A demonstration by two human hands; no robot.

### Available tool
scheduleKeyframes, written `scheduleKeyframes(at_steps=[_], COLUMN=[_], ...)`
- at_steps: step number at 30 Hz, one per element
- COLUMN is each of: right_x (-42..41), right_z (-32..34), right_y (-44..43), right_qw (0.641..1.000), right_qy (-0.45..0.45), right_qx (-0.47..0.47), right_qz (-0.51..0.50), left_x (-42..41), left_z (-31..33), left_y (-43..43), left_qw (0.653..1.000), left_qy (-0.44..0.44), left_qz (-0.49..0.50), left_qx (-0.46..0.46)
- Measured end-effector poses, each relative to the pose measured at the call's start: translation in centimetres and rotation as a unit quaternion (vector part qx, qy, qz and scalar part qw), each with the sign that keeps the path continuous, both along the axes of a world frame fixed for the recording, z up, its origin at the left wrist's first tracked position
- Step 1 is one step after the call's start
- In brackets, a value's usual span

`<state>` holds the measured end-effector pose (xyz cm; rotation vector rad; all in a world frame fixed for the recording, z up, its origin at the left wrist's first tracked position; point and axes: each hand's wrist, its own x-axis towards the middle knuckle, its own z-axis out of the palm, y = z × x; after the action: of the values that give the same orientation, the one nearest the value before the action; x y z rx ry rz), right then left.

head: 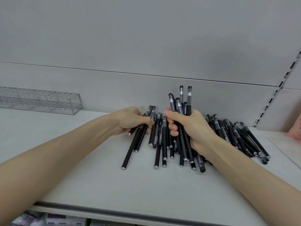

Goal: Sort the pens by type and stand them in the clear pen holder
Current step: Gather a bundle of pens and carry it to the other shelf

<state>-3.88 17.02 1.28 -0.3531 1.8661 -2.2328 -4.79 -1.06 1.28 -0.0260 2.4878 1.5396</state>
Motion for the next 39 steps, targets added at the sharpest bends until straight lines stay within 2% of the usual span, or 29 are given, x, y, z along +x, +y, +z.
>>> scheduleKeyframes(at_steps=[5, 8, 11, 16, 21, 31, 37, 39], right_x=[0.1, 0.8, 2.0, 3.0, 3.2, 3.1, 3.0, 3.1], right_z=[0.2, 0.5, 1.0, 1.0, 1.0, 0.8, 0.3, 0.2], right_y=[0.1, -0.3, -1.0, -1.2, -0.7, 0.0, 0.1, 0.3], right_qw=[1.0, 0.999, 0.993, 0.991, 0.989, 0.977, 0.973, 0.974], right_qy=[0.006, 0.011, 0.045, 0.095, 0.115, 0.154, 0.19, 0.188], right_qx=[0.005, -0.025, -0.063, -0.055, -0.034, 0.048, 0.102, 0.105], right_qz=[0.001, 0.039, 0.087, 0.079, 0.085, 0.139, 0.084, 0.064], left_x=[2.2, 3.1, 4.0, 4.8, 4.4, 3.7, 3.8, 3.7], left_z=[1.2, 2.4, 3.2, 3.5, 2.8, 1.4, 1.7, 2.0], left_y=[0.0, 0.6, 1.4, 2.2, 3.1, 3.5, 3.2, 3.4], left_qw=[0.98, 0.961, 0.946, 0.922, 0.904, 0.899, 0.85, 0.846], left_qy=[0.127, 0.215, 0.254, 0.324, 0.392, 0.435, 0.522, 0.524], left_qz=[0.018, 0.018, 0.005, 0.025, 0.049, 0.018, -0.037, -0.037], left_qx=[0.15, 0.175, 0.201, 0.212, 0.161, 0.055, -0.067, -0.086])
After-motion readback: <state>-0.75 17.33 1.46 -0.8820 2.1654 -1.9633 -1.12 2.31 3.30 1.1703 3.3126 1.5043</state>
